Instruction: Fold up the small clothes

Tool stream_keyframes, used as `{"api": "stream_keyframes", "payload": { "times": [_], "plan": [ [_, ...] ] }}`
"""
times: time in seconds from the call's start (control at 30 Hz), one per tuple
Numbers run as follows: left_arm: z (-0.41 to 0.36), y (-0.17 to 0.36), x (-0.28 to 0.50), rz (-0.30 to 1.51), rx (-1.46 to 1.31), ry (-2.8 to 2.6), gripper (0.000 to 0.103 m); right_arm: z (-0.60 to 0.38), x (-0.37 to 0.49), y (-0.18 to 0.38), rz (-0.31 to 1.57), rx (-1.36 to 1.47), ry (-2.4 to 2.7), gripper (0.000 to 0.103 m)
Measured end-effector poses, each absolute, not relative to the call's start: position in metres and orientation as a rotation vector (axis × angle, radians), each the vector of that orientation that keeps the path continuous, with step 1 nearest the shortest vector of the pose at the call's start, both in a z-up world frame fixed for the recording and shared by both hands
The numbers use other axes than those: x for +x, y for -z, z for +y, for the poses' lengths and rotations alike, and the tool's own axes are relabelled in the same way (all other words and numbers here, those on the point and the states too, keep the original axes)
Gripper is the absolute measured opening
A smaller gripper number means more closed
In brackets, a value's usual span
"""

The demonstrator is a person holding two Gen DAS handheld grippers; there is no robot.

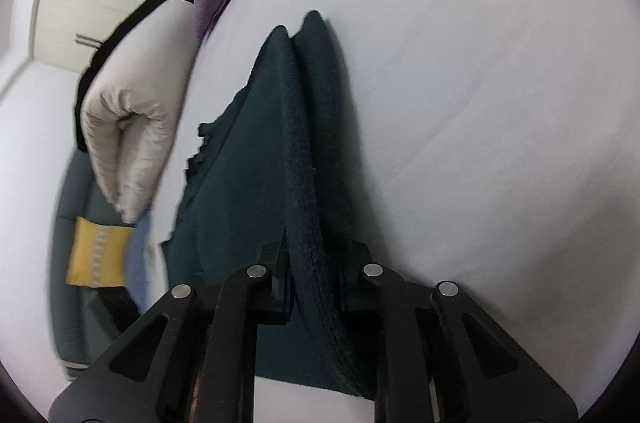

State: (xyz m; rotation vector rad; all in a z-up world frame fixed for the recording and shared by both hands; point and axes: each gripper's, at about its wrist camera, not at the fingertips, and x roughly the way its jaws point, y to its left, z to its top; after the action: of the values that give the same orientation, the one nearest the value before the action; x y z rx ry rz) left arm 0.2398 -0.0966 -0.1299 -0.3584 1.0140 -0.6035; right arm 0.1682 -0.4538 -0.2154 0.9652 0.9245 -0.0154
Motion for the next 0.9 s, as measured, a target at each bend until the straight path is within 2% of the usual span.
{"api": "stream_keyframes", "payload": {
  "times": [0.07, 0.13, 0.27, 0.33, 0.37, 0.47, 0.63, 0.7, 0.77, 0.8, 0.87, 0.9],
  "plan": [
    [-0.083, 0.126, 0.244, 1.038, -0.444, 0.603, 0.054, -0.445, 0.172, 0.203, 0.925, 0.906, 0.05, 0.013],
    [-0.06, 0.121, 0.245, 1.034, -0.552, 0.588, 0.054, -0.426, 0.179, 0.182, 0.925, 0.796, 0.09, 0.013],
    [-0.017, 0.116, 0.25, 0.999, -0.712, 0.568, 0.07, -0.353, 0.204, 0.136, 0.905, 0.52, 0.049, 0.013],
    [-0.001, 0.118, 0.254, 0.998, -0.8, 0.573, 0.079, -0.276, 0.215, 0.117, 0.903, 0.276, -0.1, 0.013],
    [0.007, 0.12, 0.256, 1.004, -0.845, 0.578, 0.084, -0.249, 0.217, 0.116, 0.909, 0.198, -0.155, 0.013],
    [0.013, 0.126, 0.258, 1.029, -0.89, 0.599, 0.088, -0.174, 0.227, 0.145, 1.012, -0.044, -0.269, 0.012],
    [0.004, 0.124, 0.268, 1.061, -0.867, 0.6, 0.09, -0.141, 0.222, 0.162, 1.006, -0.154, -0.277, 0.013],
    [-0.003, 0.123, 0.275, 1.083, -0.843, 0.585, 0.085, -0.138, 0.22, 0.162, 0.999, -0.18, -0.274, 0.013],
    [-0.012, 0.123, 0.281, 1.125, -0.801, 0.577, 0.064, -0.138, 0.219, 0.16, 0.989, -0.197, -0.276, 0.013],
    [-0.017, 0.123, 0.284, 1.143, -0.783, 0.574, 0.056, -0.138, 0.217, 0.159, 0.982, -0.198, -0.279, 0.013],
    [-0.024, 0.126, 0.288, 1.177, -0.737, 0.564, 0.029, -0.136, 0.213, 0.156, 0.966, -0.198, -0.288, 0.016],
    [-0.026, 0.128, 0.289, 1.188, -0.722, 0.557, 0.022, -0.136, 0.21, 0.154, 0.956, -0.201, -0.294, 0.018]
  ]
}}
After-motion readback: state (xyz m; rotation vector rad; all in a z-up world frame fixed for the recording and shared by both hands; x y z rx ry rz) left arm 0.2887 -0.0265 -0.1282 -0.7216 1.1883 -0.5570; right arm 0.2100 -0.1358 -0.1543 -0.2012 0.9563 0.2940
